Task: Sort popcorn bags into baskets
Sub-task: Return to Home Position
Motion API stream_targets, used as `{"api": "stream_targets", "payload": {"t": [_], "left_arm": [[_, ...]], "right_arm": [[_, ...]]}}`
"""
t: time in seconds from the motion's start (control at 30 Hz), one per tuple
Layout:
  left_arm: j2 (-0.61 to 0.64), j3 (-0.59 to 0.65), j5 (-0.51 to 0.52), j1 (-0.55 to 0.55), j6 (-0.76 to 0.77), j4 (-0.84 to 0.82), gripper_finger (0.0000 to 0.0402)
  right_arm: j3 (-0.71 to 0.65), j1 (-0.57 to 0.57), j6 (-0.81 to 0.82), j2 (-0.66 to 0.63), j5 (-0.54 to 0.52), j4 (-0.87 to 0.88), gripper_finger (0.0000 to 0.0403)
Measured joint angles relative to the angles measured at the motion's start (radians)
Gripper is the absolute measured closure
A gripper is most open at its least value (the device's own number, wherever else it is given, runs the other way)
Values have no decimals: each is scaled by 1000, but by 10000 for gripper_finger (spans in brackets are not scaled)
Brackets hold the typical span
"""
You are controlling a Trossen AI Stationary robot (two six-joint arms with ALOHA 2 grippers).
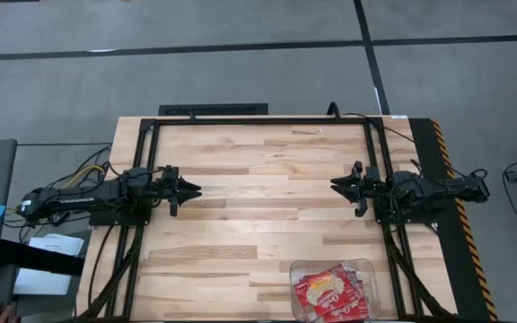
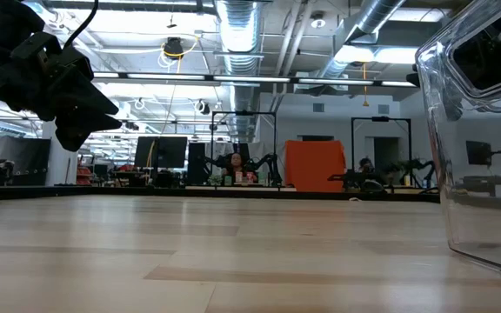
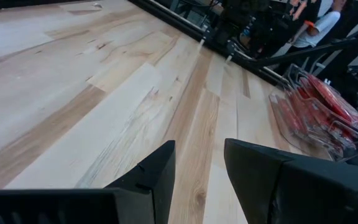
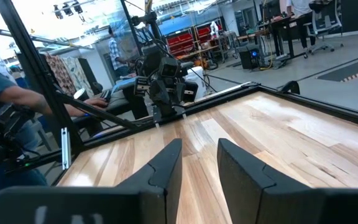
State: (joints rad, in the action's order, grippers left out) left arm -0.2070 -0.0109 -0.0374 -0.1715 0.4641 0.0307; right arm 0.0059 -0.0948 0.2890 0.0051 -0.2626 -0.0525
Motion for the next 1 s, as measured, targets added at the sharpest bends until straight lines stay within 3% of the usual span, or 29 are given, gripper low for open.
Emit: {"api": "stream_targets", "payload": {"t": [1.0], "left_arm": [[0, 0, 0, 0, 0, 0, 274]], "right_arm": [[0, 0, 0, 0, 0, 0, 270]]}}
